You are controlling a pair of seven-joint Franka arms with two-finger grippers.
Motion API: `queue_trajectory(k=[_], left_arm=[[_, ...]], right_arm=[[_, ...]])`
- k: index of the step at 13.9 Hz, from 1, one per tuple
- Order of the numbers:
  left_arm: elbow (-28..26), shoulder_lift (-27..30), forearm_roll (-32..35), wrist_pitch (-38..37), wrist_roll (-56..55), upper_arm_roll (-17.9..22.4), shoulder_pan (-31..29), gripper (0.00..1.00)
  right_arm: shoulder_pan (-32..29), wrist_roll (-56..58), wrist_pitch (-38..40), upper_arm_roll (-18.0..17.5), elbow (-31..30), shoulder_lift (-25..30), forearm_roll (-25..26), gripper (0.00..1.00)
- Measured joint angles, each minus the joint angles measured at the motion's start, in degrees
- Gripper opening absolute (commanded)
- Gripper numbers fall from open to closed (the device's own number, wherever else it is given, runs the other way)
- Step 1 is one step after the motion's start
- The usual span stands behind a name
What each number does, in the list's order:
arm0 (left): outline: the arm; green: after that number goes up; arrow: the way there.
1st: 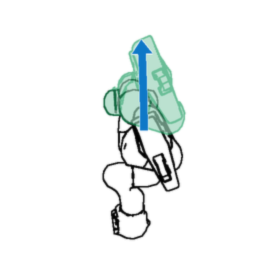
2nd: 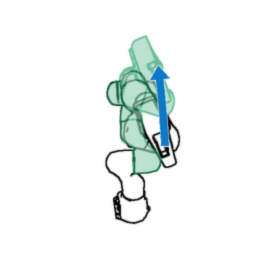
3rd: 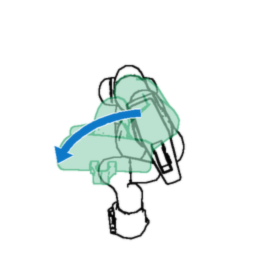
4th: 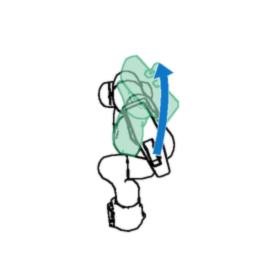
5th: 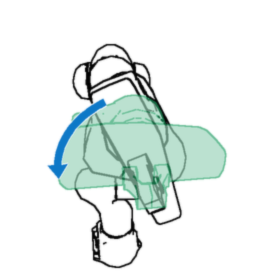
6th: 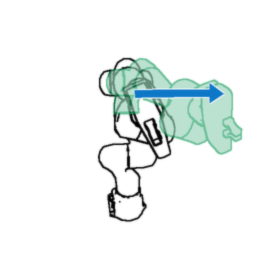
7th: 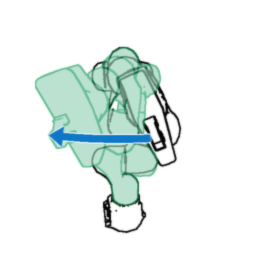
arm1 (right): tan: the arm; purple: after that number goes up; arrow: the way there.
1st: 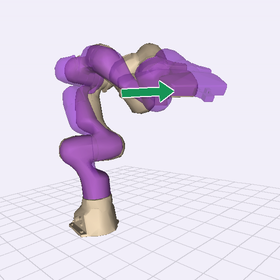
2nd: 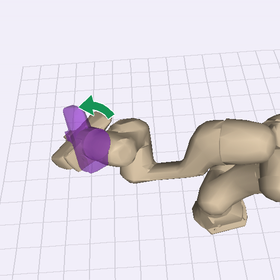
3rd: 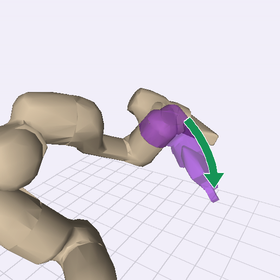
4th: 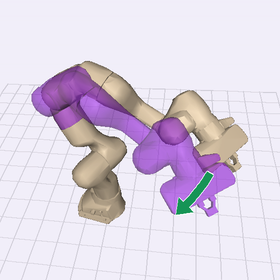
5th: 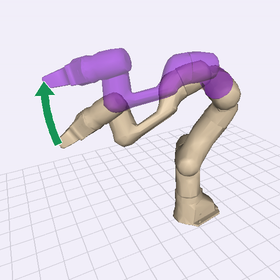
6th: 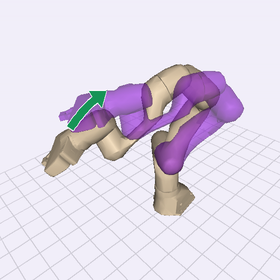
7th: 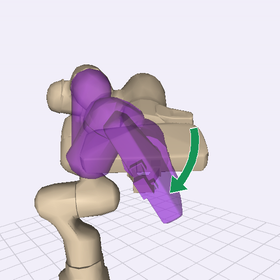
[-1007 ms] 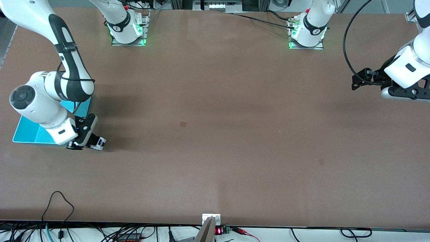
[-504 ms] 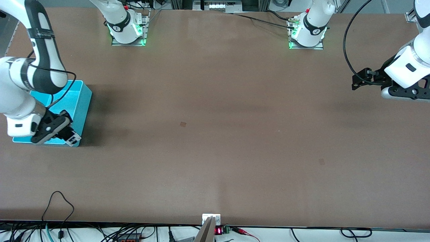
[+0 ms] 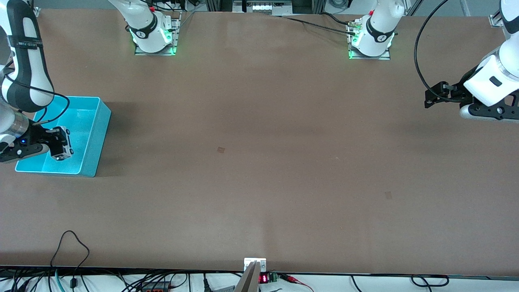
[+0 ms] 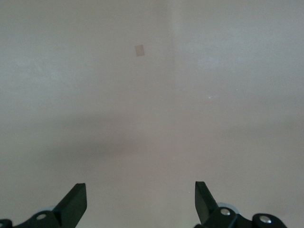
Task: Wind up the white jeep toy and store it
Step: 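Lower the jeep into the cyan box and open the right gripper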
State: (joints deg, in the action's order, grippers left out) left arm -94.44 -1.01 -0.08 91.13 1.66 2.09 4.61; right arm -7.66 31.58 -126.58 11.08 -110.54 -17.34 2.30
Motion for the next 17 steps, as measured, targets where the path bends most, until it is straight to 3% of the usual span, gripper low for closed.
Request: queue_trajectory(k=[3, 9, 12, 14, 17], left_arm=[[0.00, 0.00, 0.00, -0.40, 0.00, 0.00, 0.00, 1.00], [0.00, 0.00, 0.00, -0.63, 0.00, 0.00, 0.00, 1.00], [0.00, 0.00, 0.00, -0.82, 0.00, 0.00, 0.00, 1.00], [0.04, 0.01, 0.00, -1.04, 0.00, 0.00, 0.00, 1.00], [0.13, 0.01, 0.00, -1.08, 0.00, 0.00, 0.01, 1.00]], right_arm=[[-0.39, -4.70, -0.88, 1.95, -2.99, -0.03, 0.00, 0.00], [-4.04, -4.92, -16.78, 2.53, -16.27, -0.26, 0.00, 0.00], [-4.83, -4.92, -17.34, 2.53, -17.40, -0.45, 0.00, 0.00], [-5.29, -4.92, -17.41, 2.53, -17.43, -0.86, -0.01, 0.16], [-5.56, -4.93, -17.43, 2.52, -17.50, -1.34, -0.01, 0.65]])
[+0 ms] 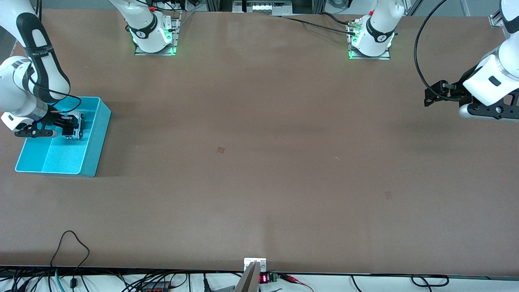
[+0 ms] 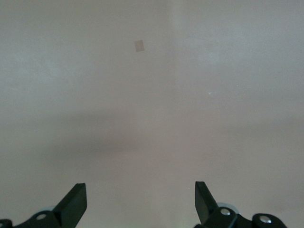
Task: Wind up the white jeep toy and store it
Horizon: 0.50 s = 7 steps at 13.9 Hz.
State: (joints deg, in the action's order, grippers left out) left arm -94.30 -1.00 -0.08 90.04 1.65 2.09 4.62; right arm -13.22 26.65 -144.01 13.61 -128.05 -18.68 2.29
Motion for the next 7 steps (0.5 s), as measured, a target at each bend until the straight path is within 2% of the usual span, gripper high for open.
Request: queue_trajectory(k=[1, 2, 3, 7], left_arm=[[0.02, 0.00, 0.00, 0.00, 0.00, -0.01, 0.02, 1.00], [0.06, 0.00, 0.00, 0.00, 0.00, -0.04, 0.09, 1.00], [0.08, 0.00, 0.00, -0.01, 0.00, -0.07, 0.24, 1.00], [0.13, 0.00, 0.00, -0.02, 0.00, -0.15, 0.52, 1.00]], right_arm=[[0.00, -0.01, 0.00, -0.03, 0.00, 0.00, 0.00, 0.70], [0.00, -0.02, 0.00, -0.11, 0.00, 0.00, 0.00, 0.81], [0.01, -0.03, -0.03, -0.24, 0.01, 0.04, 0.00, 1.00], [0.22, -0.05, -0.29, -1.09, 1.20, 1.01, 0.00, 1.00]])
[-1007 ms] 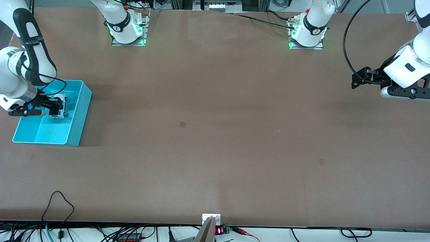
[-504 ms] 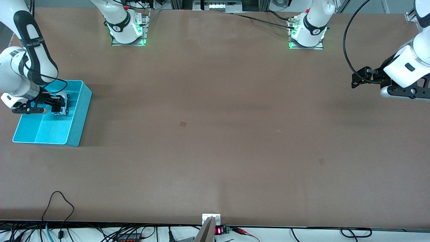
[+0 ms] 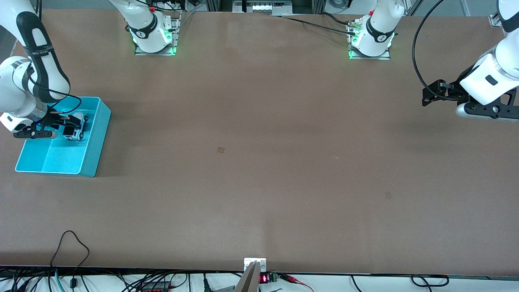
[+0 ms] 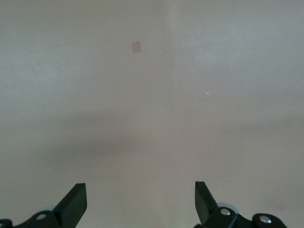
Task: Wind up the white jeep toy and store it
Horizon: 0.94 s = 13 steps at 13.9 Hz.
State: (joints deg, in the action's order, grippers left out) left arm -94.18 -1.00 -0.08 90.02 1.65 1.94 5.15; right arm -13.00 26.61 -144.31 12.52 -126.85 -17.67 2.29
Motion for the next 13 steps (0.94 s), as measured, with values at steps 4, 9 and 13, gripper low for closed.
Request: queue_trajectory(k=[4, 9, 13], left_arm=[[0.01, 0.00, 0.00, -0.01, 0.00, -0.07, 0.04, 1.00], [0.03, 0.02, 0.00, -0.01, 0.00, -0.16, 0.07, 1.00], [0.04, 0.02, 0.00, -0.02, 0.00, -0.19, 0.08, 1.00]], right_arm=[[1.58, 0.74, 8.30, -1.56, 5.93, 3.17, 0.02, 1.00], [7.22, 4.22, 21.86, -2.30, 15.95, 7.59, 0.02, 1.00], [11.29, 1.36, 27.14, -2.49, 18.56, 10.40, -0.01, 1.00]])
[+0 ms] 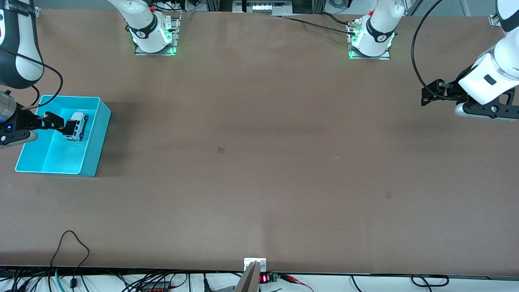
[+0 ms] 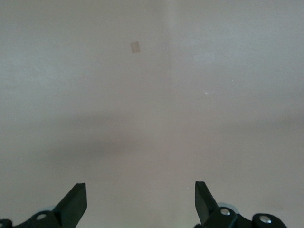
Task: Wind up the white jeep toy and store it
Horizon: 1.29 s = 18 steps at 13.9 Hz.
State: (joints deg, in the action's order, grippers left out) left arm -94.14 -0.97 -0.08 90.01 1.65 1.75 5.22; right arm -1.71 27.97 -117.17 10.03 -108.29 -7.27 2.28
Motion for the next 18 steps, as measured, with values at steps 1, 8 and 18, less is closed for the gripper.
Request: queue_trajectory(k=[1, 8, 18], left_arm=[[0.00, 0.00, 0.00, 0.00, 0.00, 0.00, 0.00, 1.00], [0.02, 0.01, 0.00, -0.03, 0.00, -0.01, 0.00, 1.00], [0.11, 0.02, 0.00, -0.31, 0.00, -0.24, 0.01, 1.00]], right_arm=[[1.14, -1.86, 1.70, -0.03, 0.81, 0.43, 0.00, 1.00], [7.59, -14.53, 7.50, -0.31, 4.01, 4.24, -0.57, 1.00], [6.33, -25.84, 15.89, -6.96, 4.17, 12.71, -2.79, 1.00]])
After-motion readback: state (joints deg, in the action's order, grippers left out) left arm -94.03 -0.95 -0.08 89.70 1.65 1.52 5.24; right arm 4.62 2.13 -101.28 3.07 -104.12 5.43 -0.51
